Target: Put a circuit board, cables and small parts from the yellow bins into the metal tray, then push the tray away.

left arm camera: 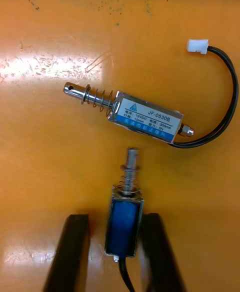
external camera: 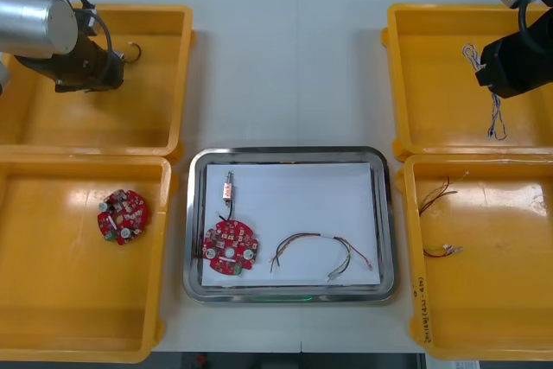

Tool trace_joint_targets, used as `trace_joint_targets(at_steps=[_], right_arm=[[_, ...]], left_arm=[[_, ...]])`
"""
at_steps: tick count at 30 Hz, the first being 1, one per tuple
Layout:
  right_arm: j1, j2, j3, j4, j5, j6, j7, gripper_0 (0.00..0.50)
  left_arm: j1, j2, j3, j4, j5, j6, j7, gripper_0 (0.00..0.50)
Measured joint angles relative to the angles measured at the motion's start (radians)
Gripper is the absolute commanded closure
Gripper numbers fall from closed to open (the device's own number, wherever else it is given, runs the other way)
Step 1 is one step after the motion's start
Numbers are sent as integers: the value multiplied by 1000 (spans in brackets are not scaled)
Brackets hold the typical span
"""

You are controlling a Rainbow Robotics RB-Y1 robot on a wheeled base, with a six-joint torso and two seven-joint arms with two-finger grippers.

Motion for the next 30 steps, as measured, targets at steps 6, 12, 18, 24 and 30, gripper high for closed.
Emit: trace_joint_targets(at_steps=[6, 12, 18, 24, 30], right_arm=[[0, 0, 62, -100, -57, 0, 0, 500], [0, -1, 195, -193, -72, 0, 37, 500], [0, -4, 317, -266, -82, 0, 67, 500], [-1, -5, 429, -293, -86, 0, 67, 500], [-22, 8, 541, -296, -44, 0, 68, 500]], left_arm=[[0, 0, 0, 0, 10, -6, 0, 500], [1, 0, 0, 0, 15, -14, 0, 500], [1, 0, 0, 0, 16, -14, 0, 500], [1, 2, 0, -16, 19, 29, 0, 500], [2, 15, 5, -87, 20, 133, 0, 500]])
